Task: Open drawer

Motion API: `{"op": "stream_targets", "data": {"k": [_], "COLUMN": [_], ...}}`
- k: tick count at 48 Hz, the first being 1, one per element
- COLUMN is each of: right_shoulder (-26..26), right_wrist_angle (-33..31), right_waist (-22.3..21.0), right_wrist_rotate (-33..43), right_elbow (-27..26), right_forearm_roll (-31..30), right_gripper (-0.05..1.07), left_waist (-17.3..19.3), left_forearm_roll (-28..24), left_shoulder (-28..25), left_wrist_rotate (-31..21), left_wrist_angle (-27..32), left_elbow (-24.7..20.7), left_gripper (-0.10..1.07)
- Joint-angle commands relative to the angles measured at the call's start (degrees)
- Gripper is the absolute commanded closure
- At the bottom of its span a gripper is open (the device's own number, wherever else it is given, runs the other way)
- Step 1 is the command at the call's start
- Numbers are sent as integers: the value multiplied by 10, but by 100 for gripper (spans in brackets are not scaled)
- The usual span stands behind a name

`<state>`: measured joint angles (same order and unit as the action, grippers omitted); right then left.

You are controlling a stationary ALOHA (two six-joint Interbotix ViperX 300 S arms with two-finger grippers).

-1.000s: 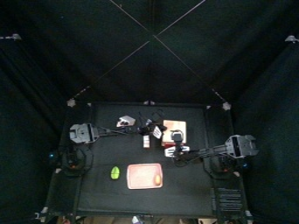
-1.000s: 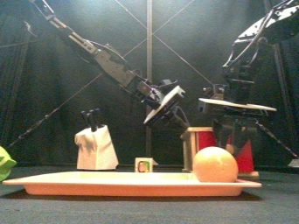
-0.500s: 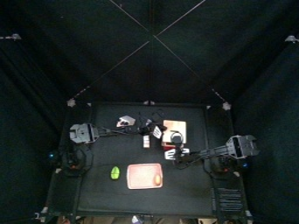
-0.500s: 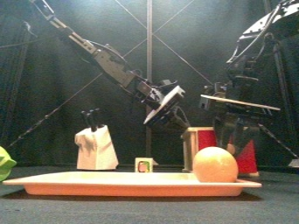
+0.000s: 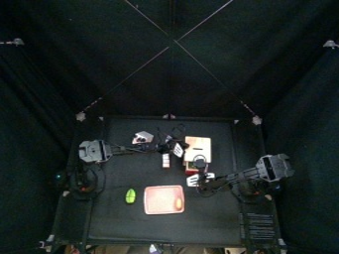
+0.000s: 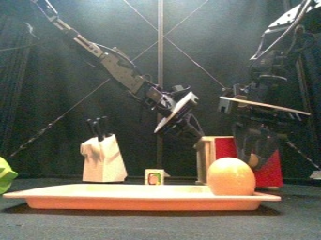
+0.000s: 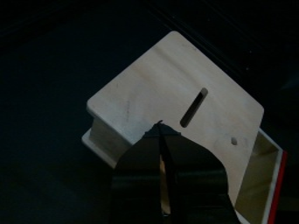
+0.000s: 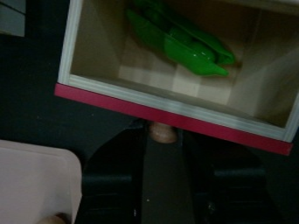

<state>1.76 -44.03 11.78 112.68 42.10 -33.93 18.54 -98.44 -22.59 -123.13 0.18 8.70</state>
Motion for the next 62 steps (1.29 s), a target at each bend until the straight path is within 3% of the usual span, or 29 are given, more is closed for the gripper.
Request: {"op": "stream_targets", "data": {"k": [1, 62], "right_shoulder": [4, -13], "right_wrist_angle": [8, -8], "right_waist": [25, 65], "right_wrist_rotate": [-2, -2], "right_elbow": [-11, -34], "right_forearm_roll": [11, 47], "right_gripper": [63, 62], "left_waist": [2, 2], "left_forearm_roll": [0, 1], "left_shoulder": [3, 2], "left_wrist_rotate": [1, 1], "left_wrist_angle": [-1, -1], "left_elbow": [1, 3], "left_gripper": [68, 68]}}
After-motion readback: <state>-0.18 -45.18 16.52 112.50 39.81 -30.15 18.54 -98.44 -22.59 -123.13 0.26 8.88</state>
